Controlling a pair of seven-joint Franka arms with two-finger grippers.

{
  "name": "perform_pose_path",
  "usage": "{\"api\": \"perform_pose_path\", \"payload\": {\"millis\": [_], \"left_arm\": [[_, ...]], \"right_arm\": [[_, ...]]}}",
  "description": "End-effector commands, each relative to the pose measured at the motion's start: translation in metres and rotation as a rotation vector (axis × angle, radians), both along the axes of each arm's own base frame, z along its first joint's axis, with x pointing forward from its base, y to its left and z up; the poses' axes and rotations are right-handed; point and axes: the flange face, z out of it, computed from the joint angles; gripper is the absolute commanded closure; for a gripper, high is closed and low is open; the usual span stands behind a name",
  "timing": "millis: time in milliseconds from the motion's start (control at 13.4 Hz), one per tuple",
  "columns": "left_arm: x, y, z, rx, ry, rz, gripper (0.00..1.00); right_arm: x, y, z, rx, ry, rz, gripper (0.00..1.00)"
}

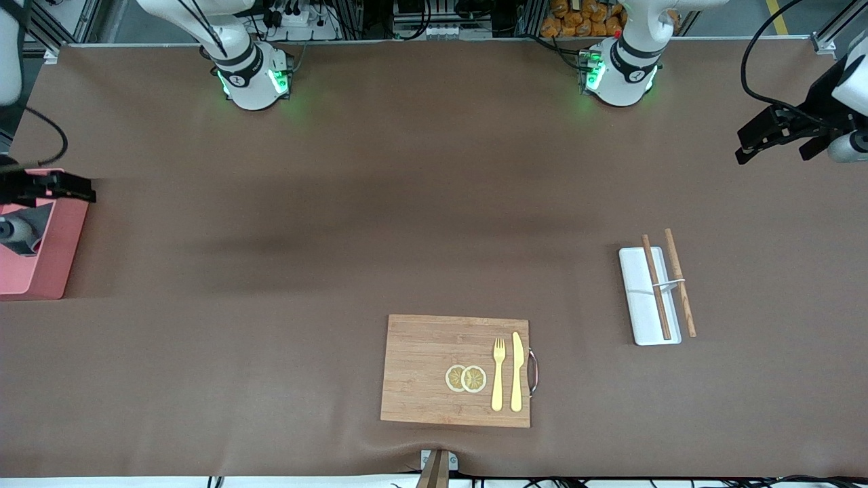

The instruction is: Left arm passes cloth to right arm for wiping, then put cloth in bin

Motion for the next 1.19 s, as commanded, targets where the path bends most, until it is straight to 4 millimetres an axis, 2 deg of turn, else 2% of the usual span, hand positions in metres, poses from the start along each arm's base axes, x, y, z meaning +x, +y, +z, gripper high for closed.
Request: {"api": "perform_pose_path", "payload": {"millis": [0, 149, 447, 596, 820, 1118], "left_arm": [[-0.002, 0.003, 0.008, -0.010, -0.001, 0.016, 0.00], [-0.002, 0.003, 0.006, -0.009, 0.005, 0.011, 0.00], [-0.004, 0.004, 0.006, -0.009, 0.011, 0.016, 0.00], [-0.004, 0.003, -0.002, -0.006, 0.051, 0.023, 0.00], [-0.003, -0.001, -0.006, -0.005, 0.058, 0.022, 0.00], [0.001, -0.007, -0.003, -0.007, 0.036, 0.013, 0.00]], "right_arm": [[-0.029, 0.015, 0.031, 0.027, -0.056, -0.042, 0.00], [-0.039, 0.019, 0.048, 0.056, -0.083, -0.075, 0.00], [-0.047, 0.016, 0.066, 0.099, -0.091, -0.203, 0.00], [-0.047, 0.023, 0.068, 0.084, -0.087, -0.199, 0.00], [-0.047, 0.021, 0.076, 0.061, -0.107, -0.168, 0.00], [-0.047, 0.018, 0.080, 0.035, -0.116, -0.152, 0.00]]}}
